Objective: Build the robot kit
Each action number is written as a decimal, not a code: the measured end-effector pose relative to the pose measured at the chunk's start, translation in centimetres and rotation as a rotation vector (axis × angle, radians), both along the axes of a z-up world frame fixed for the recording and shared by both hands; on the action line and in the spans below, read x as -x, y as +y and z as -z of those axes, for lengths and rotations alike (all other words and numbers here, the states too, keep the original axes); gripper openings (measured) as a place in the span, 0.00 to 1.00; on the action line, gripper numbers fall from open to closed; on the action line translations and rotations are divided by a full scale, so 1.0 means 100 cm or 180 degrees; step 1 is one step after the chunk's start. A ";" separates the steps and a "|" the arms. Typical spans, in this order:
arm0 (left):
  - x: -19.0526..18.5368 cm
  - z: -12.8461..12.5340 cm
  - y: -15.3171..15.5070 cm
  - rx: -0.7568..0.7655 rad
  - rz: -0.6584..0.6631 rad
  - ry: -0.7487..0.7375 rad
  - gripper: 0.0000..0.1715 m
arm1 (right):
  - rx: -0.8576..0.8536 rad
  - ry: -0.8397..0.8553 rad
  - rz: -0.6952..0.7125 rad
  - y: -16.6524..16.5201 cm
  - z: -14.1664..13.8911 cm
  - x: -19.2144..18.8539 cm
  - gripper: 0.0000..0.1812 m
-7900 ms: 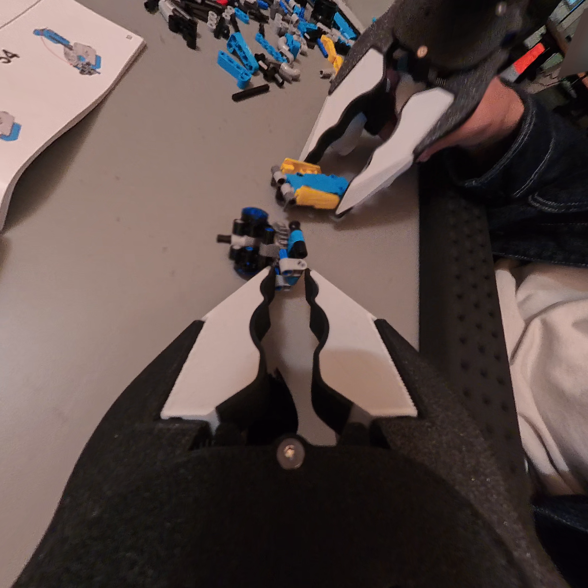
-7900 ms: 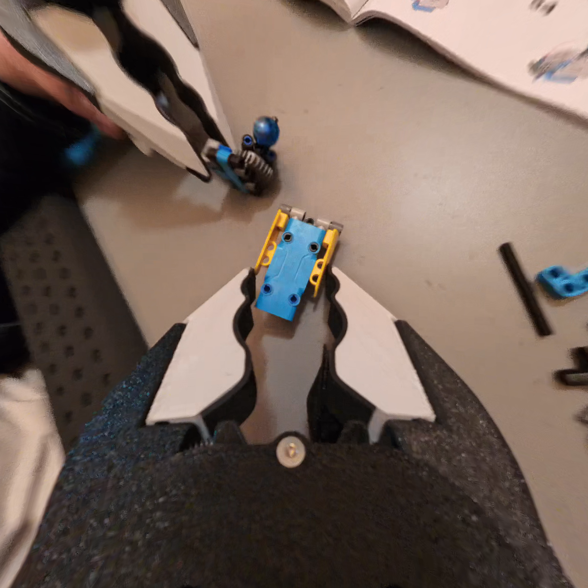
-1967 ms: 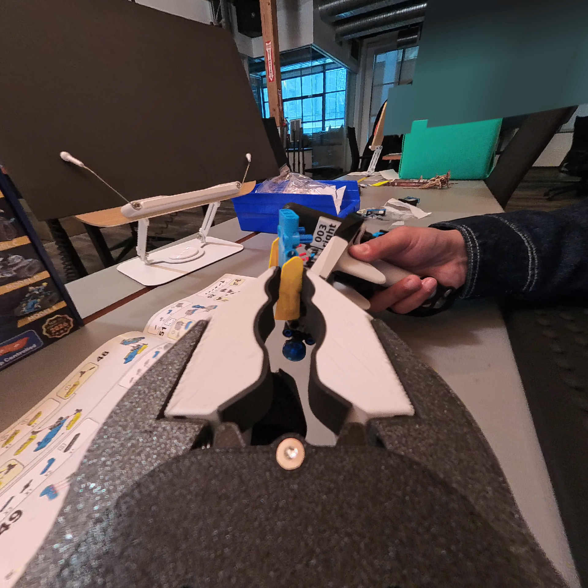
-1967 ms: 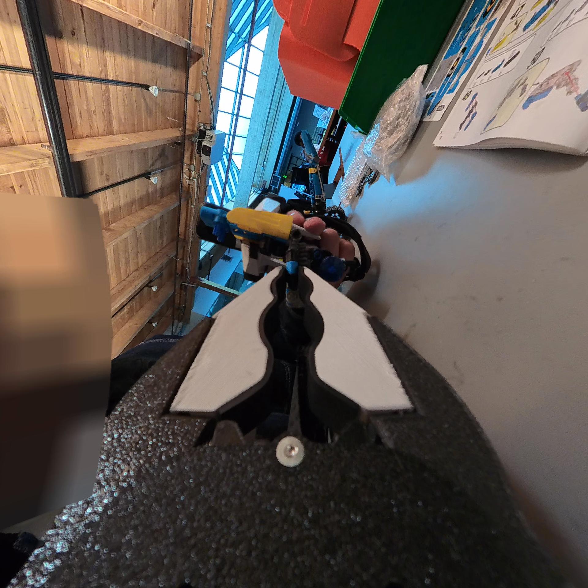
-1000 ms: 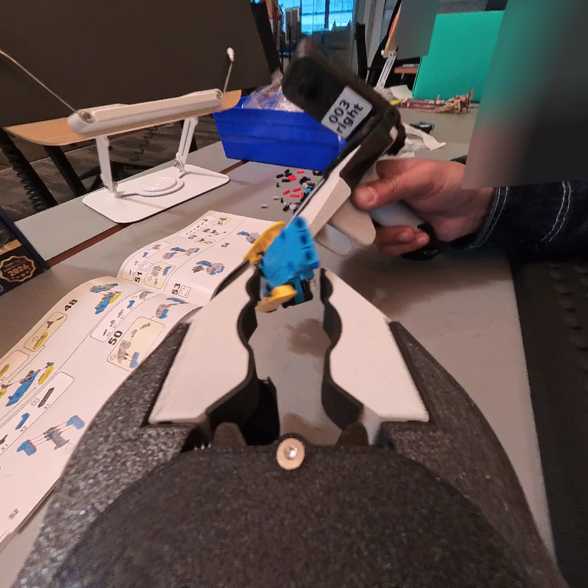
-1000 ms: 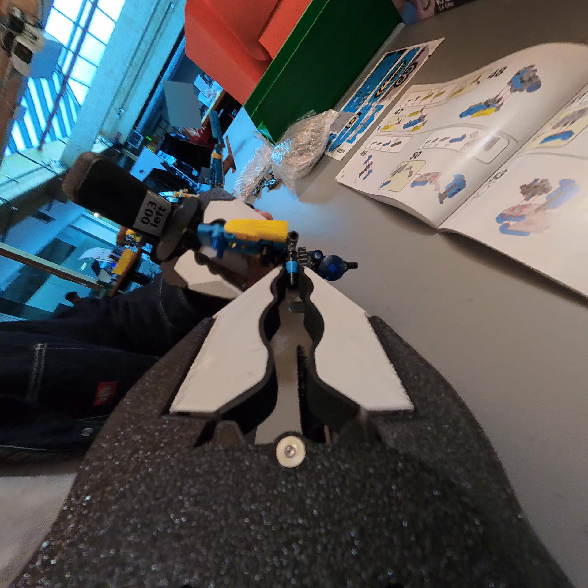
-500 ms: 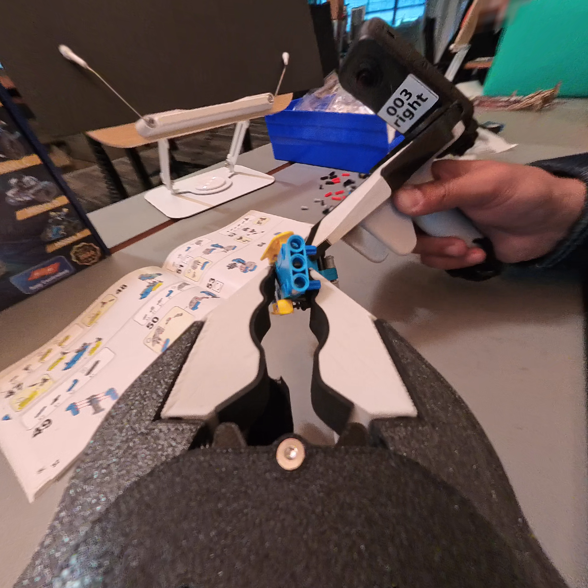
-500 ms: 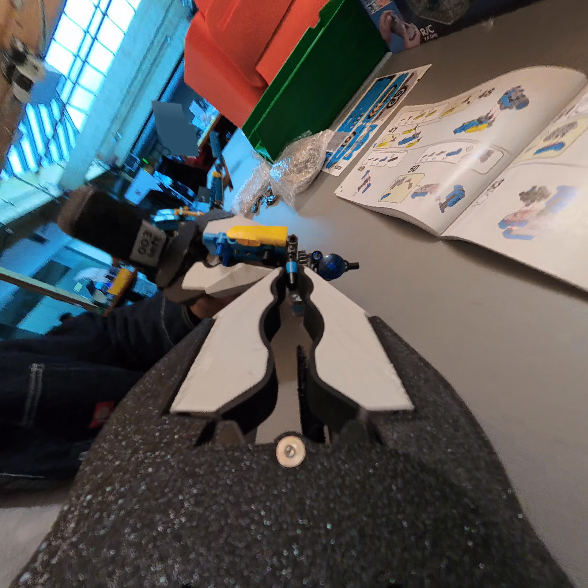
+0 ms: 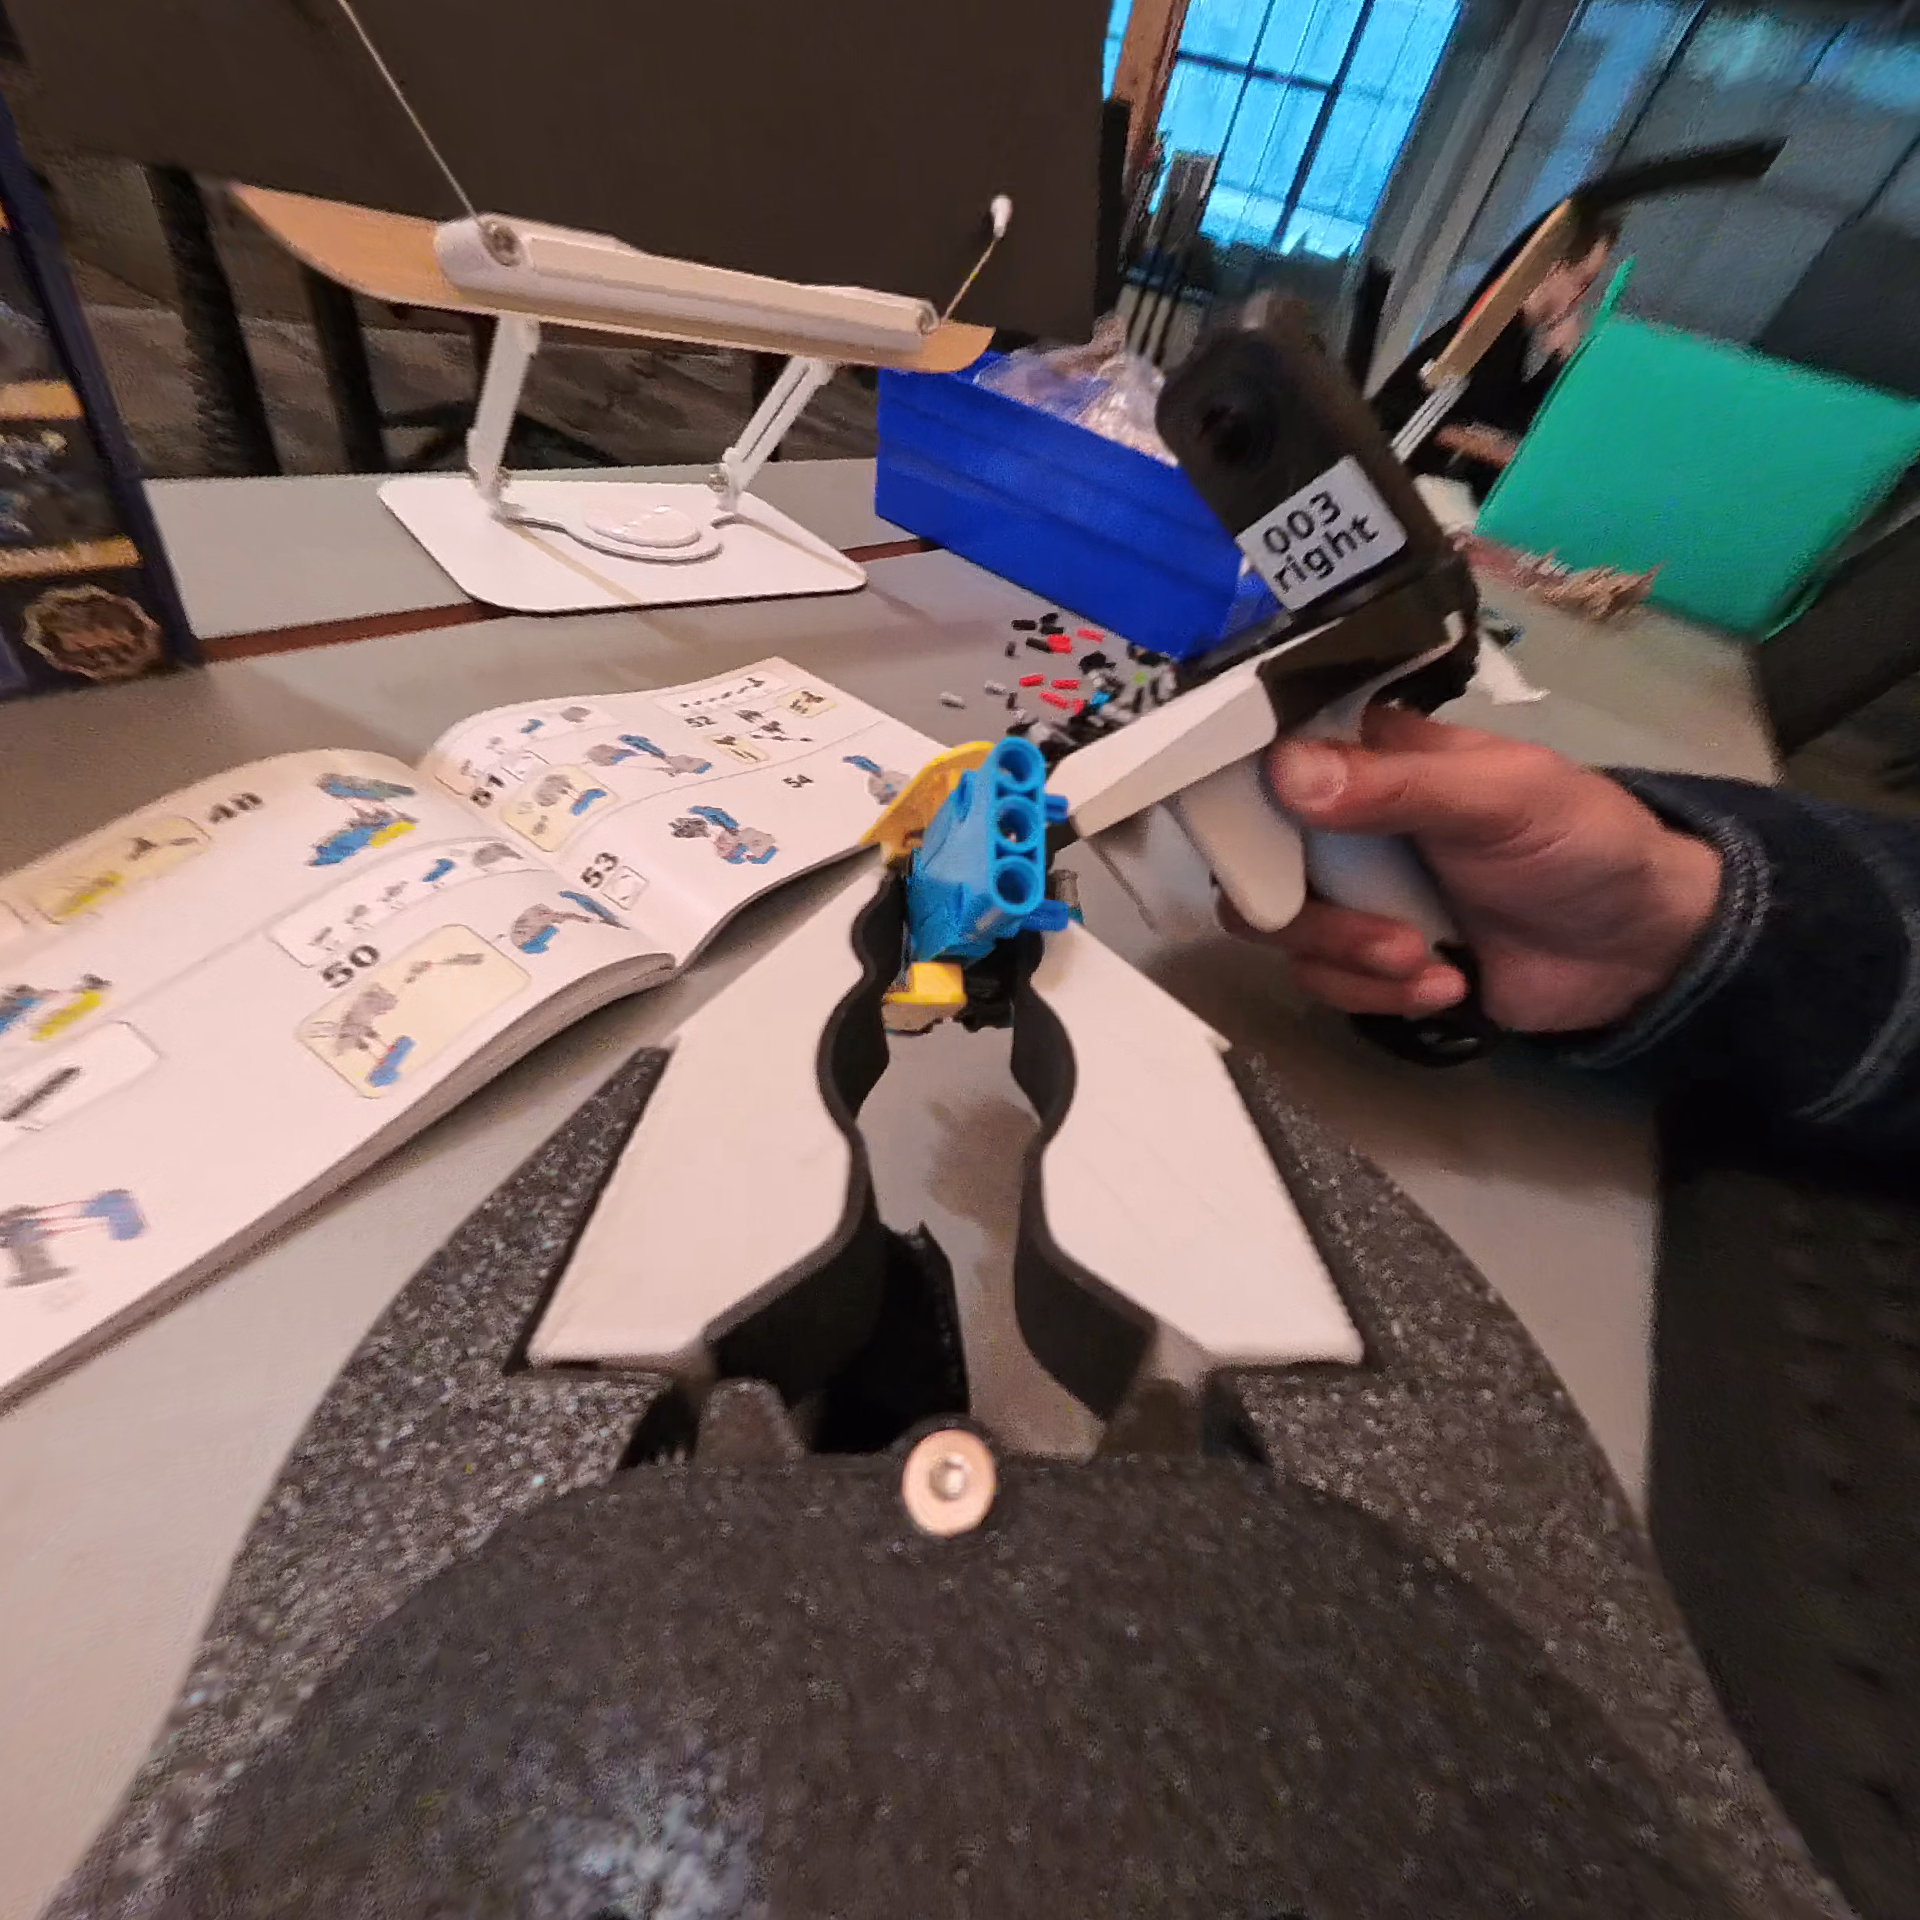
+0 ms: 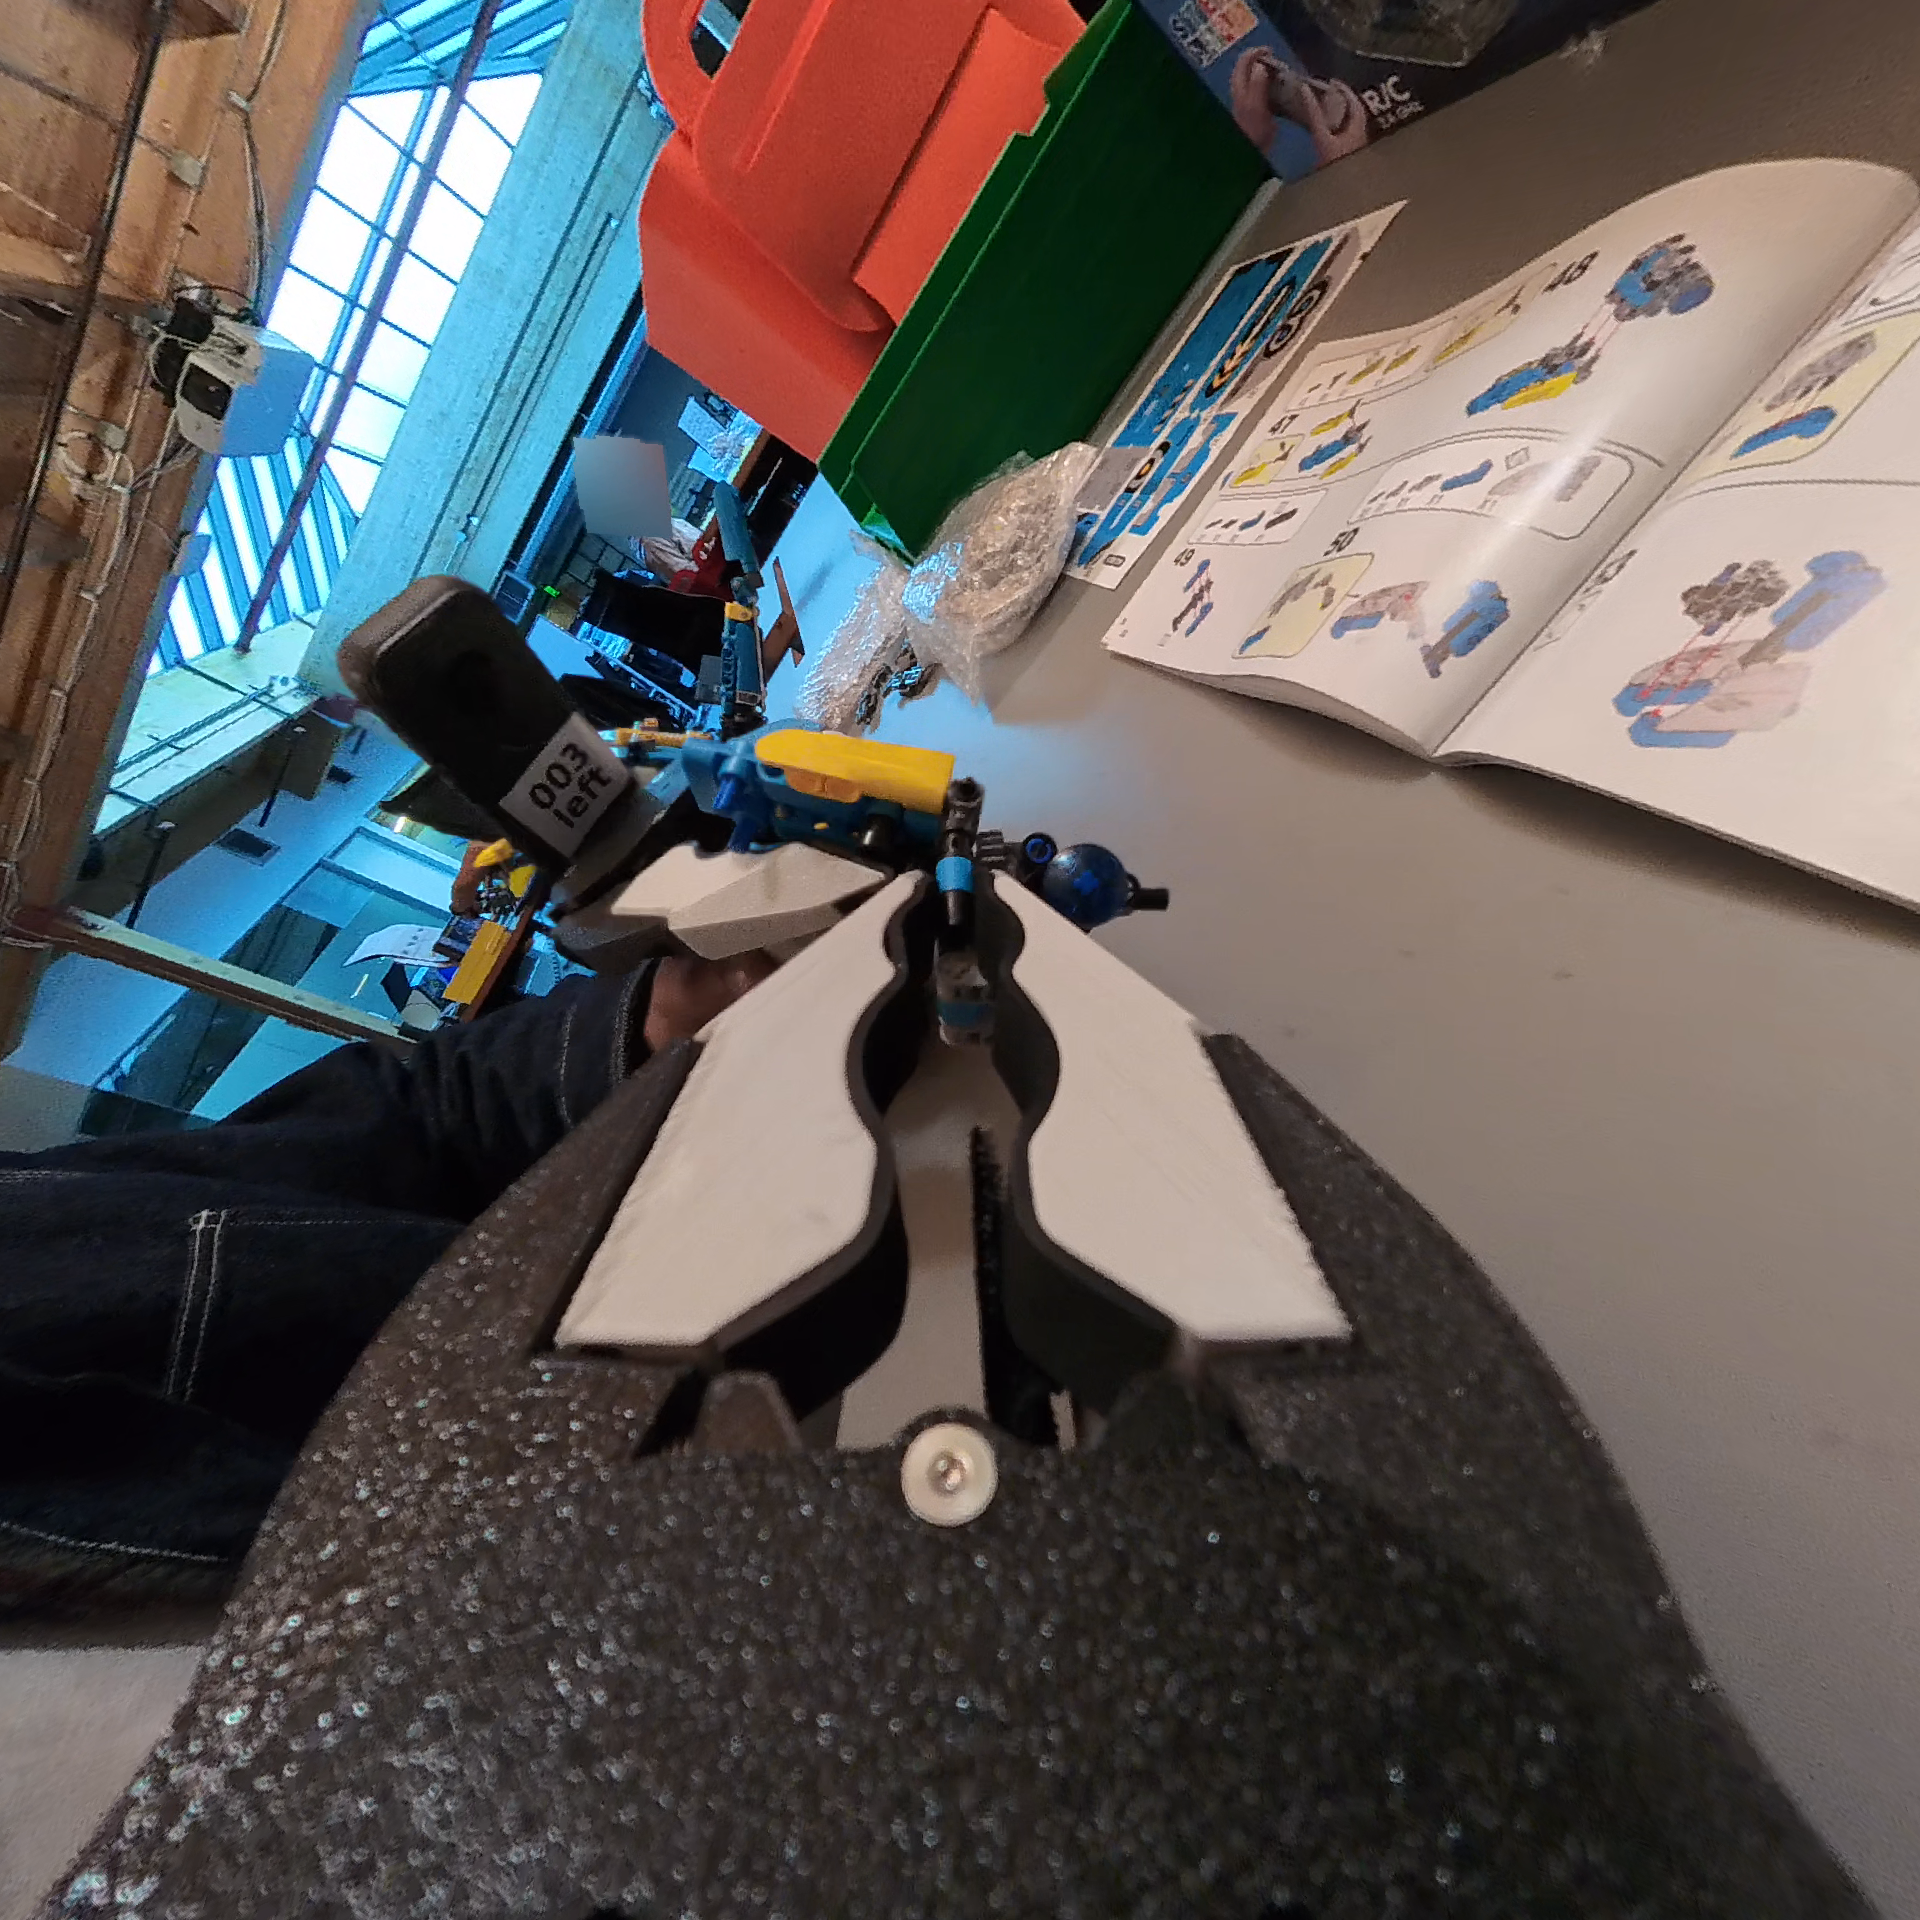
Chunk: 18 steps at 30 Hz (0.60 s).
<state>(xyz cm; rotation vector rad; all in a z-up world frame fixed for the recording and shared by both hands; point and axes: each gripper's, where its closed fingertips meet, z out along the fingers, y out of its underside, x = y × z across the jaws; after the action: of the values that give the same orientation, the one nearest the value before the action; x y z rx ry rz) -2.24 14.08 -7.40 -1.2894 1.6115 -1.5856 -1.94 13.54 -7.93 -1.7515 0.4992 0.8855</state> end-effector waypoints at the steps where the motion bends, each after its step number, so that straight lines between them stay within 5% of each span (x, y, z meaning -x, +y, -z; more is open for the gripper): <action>1: 0.000 0.001 0.000 -0.0009 -0.0019 0.0010 0.10 | 0.0019 -0.0016 0.0020 0.000 0.001 0.000 0.03; 13: -0.001 0.006 -0.001 0.0003 -0.0018 0.0101 0.10 | 0.0015 0.0166 0.0066 0.001 0.007 -0.001 0.03; 18: -0.003 0.027 -0.001 -0.0230 0.0112 0.0479 0.10 | 0.0249 0.0262 -0.0040 0.002 0.028 -0.002 0.04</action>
<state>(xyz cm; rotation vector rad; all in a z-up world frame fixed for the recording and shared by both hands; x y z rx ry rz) -1.89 14.02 -10.09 -1.3772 1.7749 -1.4665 -1.70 13.70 -10.68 -1.7959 0.5840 0.9613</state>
